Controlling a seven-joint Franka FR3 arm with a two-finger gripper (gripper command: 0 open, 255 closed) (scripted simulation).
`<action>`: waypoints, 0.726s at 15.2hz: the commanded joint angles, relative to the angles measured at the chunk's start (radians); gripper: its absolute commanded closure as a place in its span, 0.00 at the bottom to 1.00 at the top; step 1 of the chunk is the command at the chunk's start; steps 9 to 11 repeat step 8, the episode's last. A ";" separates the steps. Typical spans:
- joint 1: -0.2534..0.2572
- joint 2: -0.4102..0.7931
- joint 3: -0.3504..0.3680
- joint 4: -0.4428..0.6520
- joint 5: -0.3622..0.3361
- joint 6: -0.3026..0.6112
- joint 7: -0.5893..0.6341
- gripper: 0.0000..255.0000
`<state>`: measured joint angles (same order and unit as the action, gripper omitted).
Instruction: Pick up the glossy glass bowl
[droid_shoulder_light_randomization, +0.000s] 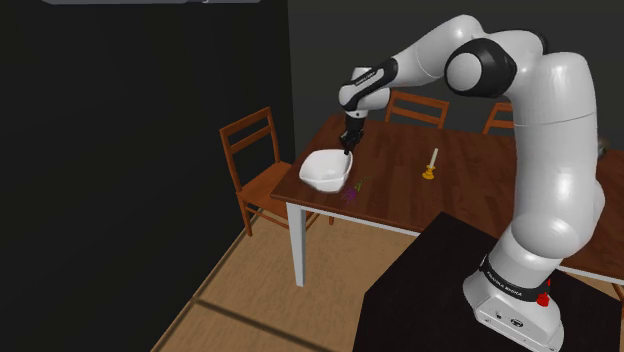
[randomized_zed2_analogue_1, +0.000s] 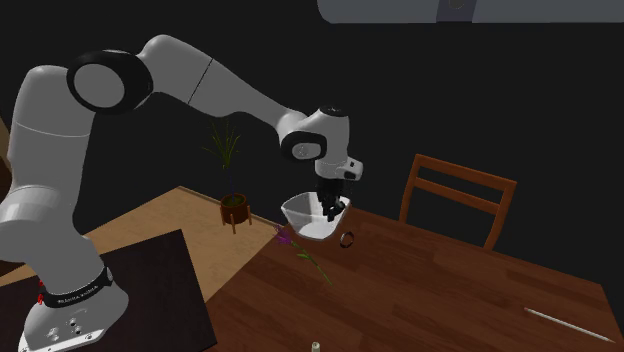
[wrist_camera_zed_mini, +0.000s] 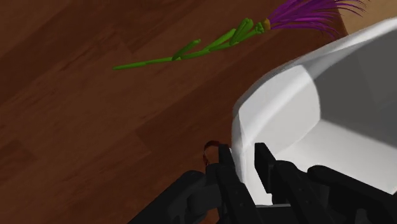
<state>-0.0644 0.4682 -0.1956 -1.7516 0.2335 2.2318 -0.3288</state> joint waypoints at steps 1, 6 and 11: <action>0.002 -0.015 -0.003 0.008 -0.006 -0.022 0.006 1.00; 0.005 -0.047 -0.009 0.030 -0.018 -0.075 0.018 1.00; 0.005 -0.048 -0.009 0.031 -0.019 -0.076 0.018 1.00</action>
